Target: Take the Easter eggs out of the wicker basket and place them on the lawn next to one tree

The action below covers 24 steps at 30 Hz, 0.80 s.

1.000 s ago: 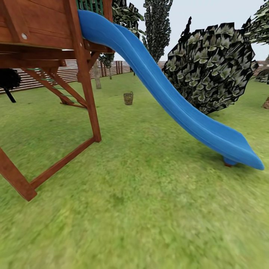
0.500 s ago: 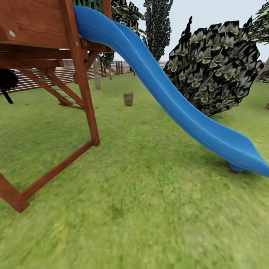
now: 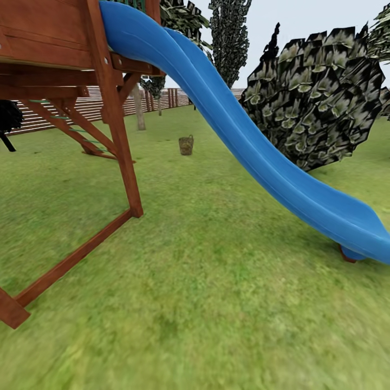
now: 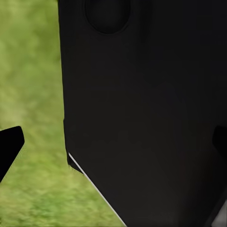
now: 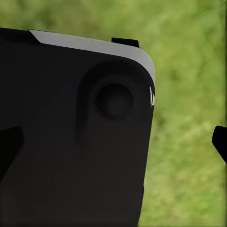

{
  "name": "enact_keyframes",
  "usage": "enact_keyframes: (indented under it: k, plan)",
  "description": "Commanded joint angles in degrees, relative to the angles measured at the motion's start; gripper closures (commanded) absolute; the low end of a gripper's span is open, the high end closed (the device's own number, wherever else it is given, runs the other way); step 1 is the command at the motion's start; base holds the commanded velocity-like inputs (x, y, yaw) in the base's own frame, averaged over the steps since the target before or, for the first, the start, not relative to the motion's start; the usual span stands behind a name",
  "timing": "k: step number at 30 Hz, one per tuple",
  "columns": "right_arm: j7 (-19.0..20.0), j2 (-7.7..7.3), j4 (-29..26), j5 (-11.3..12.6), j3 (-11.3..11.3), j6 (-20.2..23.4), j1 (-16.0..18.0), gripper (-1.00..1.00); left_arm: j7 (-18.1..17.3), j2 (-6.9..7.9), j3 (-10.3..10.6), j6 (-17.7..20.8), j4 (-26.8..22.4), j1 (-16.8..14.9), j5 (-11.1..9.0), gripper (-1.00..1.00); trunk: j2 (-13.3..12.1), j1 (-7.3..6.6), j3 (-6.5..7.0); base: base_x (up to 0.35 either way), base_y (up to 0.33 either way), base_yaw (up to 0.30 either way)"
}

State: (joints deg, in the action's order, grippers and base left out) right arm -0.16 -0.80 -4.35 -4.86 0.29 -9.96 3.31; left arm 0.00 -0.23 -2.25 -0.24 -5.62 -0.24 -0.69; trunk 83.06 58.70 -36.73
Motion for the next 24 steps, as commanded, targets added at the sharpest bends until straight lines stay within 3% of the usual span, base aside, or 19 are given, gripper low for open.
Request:
enact_keyframes:
  k: [1,8,24]
  plan:
    - [0.0,-0.01,0.0,-0.5,0.0,-0.2,0.0,-1.0,0.0,0.0,-0.2,0.0,0.0,0.0,-0.1,-1.0,0.0,0.03,-0.05,0.338,0.0,0.044]
    - [0.0,-0.05,0.0,-0.5,0.0,-0.2,0.0,-1.0,0.0,-0.02,-0.2,0.0,0.0,0.0,-0.1,-1.0,0.0,0.03,-0.05,0.338,0.0,0.099]
    - [0.0,-0.04,0.0,-0.5,0.0,-0.2,0.0,-1.0,0.0,-0.03,-0.2,0.0,0.0,0.0,-0.1,-1.0,0.0,0.03,-0.05,0.338,0.0,0.004]
